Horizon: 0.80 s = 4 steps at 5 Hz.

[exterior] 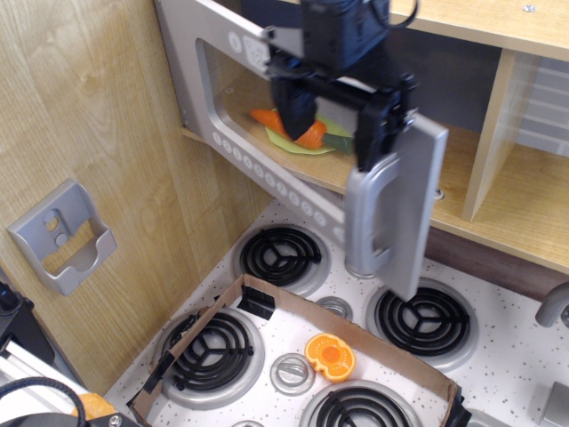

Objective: Close microwave

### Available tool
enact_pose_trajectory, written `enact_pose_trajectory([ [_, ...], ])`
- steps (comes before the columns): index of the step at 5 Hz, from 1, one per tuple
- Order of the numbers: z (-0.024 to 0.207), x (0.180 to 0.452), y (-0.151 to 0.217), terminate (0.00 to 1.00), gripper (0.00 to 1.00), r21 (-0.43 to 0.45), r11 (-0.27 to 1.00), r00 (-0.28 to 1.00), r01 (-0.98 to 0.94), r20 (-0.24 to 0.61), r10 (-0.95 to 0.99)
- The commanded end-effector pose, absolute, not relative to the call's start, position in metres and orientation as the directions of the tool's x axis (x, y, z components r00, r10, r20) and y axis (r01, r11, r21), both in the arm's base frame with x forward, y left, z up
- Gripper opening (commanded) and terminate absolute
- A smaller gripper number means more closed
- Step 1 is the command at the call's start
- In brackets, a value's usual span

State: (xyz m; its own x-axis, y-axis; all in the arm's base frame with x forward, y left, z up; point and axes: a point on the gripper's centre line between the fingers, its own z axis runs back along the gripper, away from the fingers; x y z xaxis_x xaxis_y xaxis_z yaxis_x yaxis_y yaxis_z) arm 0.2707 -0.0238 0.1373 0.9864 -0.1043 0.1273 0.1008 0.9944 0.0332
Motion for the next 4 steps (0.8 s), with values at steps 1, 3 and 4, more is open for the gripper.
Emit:
enact_pose_trajectory([
  [1, 0.148, 0.289, -0.04, 0.0, 1.0, 0.068, 0.99, 0.979, 0.123, 0.156, -0.132],
  [3, 0.159, 0.314, -0.055, 0.0, 1.0, 0.08, 0.988, 0.977, 0.135, 0.152, -0.146],
  [4, 0.164, 0.325, -0.061, 0.0, 1.0, 0.084, 0.986, 0.975, 0.145, 0.156, -0.156],
])
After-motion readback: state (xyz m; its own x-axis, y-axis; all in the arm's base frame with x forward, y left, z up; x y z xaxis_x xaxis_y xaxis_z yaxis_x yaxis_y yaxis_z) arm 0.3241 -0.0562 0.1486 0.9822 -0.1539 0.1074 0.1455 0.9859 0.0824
